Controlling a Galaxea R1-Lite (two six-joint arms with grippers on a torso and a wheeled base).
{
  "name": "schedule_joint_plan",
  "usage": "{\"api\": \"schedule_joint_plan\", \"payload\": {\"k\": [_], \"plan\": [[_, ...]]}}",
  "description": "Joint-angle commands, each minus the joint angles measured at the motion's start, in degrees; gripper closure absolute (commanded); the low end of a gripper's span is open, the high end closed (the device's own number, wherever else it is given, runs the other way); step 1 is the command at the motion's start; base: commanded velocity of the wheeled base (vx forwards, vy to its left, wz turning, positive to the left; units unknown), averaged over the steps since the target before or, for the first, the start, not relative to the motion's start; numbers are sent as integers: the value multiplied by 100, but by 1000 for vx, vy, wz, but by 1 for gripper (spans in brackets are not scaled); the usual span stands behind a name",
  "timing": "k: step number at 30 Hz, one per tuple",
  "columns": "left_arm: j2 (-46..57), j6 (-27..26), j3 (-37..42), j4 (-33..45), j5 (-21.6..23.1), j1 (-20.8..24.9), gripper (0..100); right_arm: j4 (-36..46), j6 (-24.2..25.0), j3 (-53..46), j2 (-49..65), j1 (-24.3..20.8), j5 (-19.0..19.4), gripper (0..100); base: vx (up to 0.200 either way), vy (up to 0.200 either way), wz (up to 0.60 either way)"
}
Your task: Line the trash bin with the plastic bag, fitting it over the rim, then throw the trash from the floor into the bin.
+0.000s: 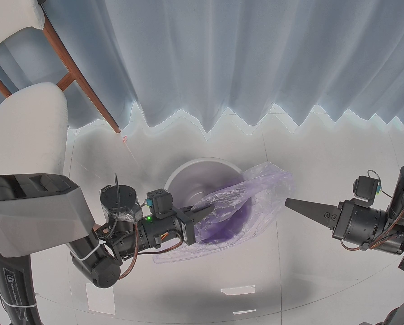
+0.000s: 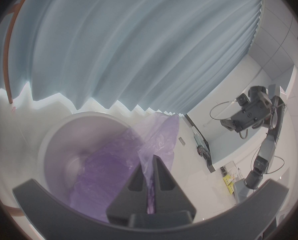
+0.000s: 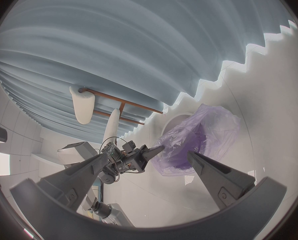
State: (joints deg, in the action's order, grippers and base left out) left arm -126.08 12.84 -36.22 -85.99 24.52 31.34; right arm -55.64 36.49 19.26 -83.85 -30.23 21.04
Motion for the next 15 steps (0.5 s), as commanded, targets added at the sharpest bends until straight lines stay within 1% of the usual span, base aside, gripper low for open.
{"api": "schedule_joint_plan", "payload": {"k": [1,2,3,4,5,6,7,8,11,15], "plan": [[4,237,-114,-5,9,-199,100,-35,25,7,-35,0,32,0,0,0,0],[13,413,-140,-5,9,-225,100,-44,43,7,-44,0,40,0,0,0,0],[13,448,-140,-5,9,-225,100,-44,52,7,-44,9,32,0,0,0,0],[22,905,-228,-49,9,-278,100,-52,95,16,-44,9,40,0,0,0,0],[22,1160,-298,-58,9,-322,100,-52,104,25,-44,0,40,0,0,0,0],[22,1160,-298,-58,9,-322,100,-52,104,25,-44,0,40,0,0,0,0],[22,1731,-518,-58,27,-480,100,-52,113,43,-44,9,32,0,0,0,0],[-5,1968,-650,-58,53,-568,100,-52,113,51,-44,0,32,0,0,0,0],[-75,2504,-1054,4,80,-831,100,-52,113,51,-35,9,32,0,0,0,0],[-225,3067,-1423,4,176,-972,100,-52,113,51,-35,9,32,0,0,0,0]]}}
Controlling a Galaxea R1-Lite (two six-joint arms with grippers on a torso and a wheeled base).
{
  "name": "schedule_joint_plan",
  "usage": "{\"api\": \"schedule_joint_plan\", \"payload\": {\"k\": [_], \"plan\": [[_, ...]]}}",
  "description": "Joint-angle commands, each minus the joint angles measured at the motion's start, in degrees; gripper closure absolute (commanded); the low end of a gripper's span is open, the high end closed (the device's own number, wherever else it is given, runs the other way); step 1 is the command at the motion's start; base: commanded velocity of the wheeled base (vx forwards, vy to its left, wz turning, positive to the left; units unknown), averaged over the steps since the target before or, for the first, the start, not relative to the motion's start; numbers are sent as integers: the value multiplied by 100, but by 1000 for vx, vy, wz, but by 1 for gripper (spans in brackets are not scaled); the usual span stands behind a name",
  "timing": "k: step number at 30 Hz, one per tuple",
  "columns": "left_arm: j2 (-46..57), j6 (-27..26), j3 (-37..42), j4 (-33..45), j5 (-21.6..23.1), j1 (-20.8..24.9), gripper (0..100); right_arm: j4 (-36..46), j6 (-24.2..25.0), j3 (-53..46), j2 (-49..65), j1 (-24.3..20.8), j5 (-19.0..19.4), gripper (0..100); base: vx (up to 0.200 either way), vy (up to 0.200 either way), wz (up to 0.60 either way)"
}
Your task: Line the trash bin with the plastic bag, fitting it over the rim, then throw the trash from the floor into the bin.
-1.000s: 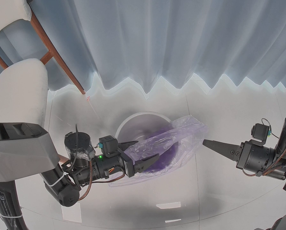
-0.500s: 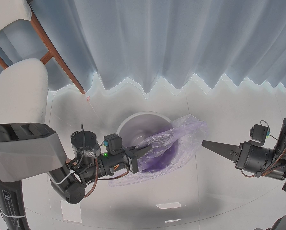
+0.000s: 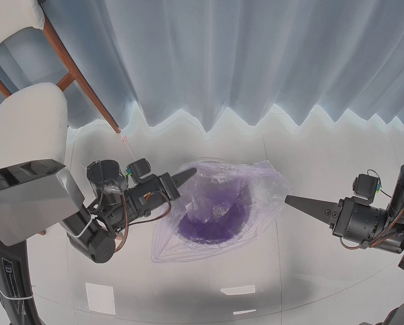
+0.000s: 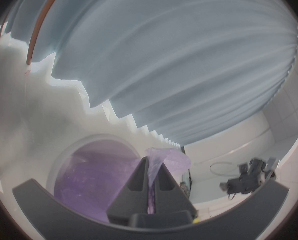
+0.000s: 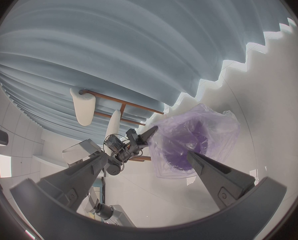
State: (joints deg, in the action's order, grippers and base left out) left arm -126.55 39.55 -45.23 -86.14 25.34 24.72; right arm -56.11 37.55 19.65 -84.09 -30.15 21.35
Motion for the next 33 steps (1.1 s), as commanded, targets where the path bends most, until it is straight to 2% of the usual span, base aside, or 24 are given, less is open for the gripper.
{"api": "schedule_joint_plan", "payload": {"k": [1,4,5,10,17,26,33], "plan": [[-186,545,-584,9,164,-345,100,-5,7,12,-11,0,1,0,0,0,0],[-186,809,-619,18,348,-380,100,-5,7,12,-11,0,1,0,0,0,0],[-195,1055,-672,9,568,-468,100,-5,7,12,-11,0,1,0,0,0,0],[-432,1248,-874,-8,832,-758,100,-5,7,12,7,0,1,0,0,0,0],[-863,1240,-1190,-79,832,-1031,100,-5,7,4,-2,0,1,0,0,0,0],[-1091,1248,-1559,-70,735,-1057,100,-5,-2,-14,7,-9,1,0,0,0,0],[-1443,1213,-1797,-79,357,-1004,100,-5,-2,-14,16,-9,1,0,0,0,0]]}}
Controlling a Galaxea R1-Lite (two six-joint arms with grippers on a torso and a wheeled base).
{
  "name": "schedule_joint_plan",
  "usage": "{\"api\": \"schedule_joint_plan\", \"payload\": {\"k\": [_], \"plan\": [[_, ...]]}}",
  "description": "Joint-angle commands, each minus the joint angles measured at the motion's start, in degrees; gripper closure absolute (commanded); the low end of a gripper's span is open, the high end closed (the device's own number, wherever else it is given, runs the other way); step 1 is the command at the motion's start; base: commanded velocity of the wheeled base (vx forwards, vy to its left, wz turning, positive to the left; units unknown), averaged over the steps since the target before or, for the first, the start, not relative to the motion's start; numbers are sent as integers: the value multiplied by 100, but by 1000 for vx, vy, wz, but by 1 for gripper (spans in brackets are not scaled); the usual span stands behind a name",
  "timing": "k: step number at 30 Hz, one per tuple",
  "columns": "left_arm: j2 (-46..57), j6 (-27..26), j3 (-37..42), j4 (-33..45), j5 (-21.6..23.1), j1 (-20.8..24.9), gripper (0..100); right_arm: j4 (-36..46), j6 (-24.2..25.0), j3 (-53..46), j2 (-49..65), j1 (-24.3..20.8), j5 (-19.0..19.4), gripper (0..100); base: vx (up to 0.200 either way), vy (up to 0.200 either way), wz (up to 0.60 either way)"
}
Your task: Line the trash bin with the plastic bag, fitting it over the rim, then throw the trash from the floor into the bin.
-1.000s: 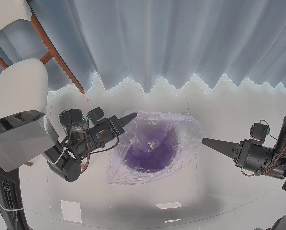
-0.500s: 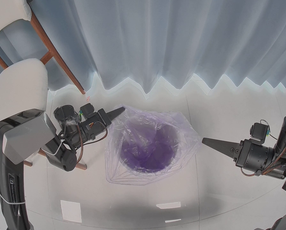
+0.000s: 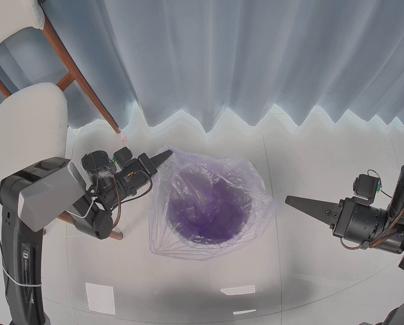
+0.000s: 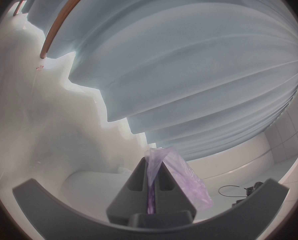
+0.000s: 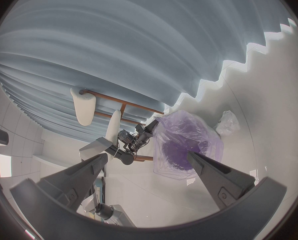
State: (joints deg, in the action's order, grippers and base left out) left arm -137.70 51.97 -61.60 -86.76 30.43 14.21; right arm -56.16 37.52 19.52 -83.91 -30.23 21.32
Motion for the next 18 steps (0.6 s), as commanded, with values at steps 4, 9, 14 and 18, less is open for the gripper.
{"api": "schedule_joint_plan", "payload": {"k": [4,9,14,18], "plan": [[-485,-38,-362,-16,-494,73,100,0,1,-9,-3,0,4,0,0,0,0],[-538,-55,-414,-16,-670,169,100,0,-8,-9,-3,0,4,0,0,0,0],[-529,-64,-414,-16,-687,187,100,0,-8,-18,-12,0,4,0,0,0,0],[-547,-73,-423,-16,-731,125,100,0,-8,-18,-12,0,4,0,0,0,0]]}}
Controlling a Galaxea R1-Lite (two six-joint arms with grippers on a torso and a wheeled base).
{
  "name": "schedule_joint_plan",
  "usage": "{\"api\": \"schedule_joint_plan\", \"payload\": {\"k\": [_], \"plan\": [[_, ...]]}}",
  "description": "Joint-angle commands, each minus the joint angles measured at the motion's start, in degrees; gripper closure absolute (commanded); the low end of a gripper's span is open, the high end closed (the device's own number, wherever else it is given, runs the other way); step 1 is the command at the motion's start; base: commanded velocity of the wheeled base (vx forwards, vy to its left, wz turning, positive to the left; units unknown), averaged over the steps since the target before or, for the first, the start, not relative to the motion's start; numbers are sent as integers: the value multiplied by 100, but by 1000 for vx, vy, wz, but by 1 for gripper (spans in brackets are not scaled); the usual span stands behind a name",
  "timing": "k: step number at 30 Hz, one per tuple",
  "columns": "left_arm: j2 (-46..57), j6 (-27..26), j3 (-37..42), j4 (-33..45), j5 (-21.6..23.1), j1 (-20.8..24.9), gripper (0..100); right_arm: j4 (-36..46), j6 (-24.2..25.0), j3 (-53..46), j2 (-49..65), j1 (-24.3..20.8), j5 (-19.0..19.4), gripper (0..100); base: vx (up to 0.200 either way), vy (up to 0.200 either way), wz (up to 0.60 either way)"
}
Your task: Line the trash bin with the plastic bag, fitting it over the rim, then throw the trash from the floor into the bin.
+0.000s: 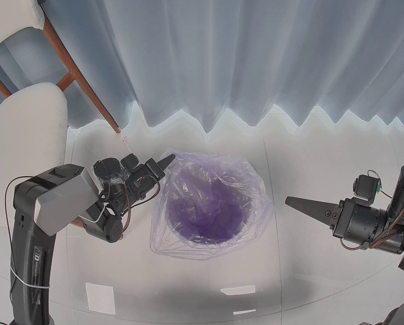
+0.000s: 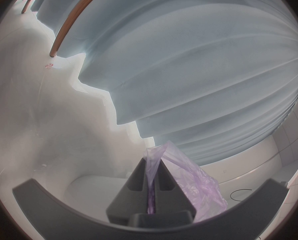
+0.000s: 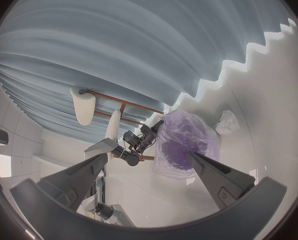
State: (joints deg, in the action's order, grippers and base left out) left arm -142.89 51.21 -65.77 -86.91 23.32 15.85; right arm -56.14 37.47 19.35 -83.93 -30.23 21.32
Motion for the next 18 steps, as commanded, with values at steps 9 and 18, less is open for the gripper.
{"api": "schedule_joint_plan", "payload": {"k": [9,18], "plan": [[-292,-15,-6,-116,-47,-38,100,-2,-12,-10,8,0,4,0,0,0,0],[-583,-6,-208,-125,-73,-64,100,-2,-12,-19,8,-9,4,0,0,0,0]]}}
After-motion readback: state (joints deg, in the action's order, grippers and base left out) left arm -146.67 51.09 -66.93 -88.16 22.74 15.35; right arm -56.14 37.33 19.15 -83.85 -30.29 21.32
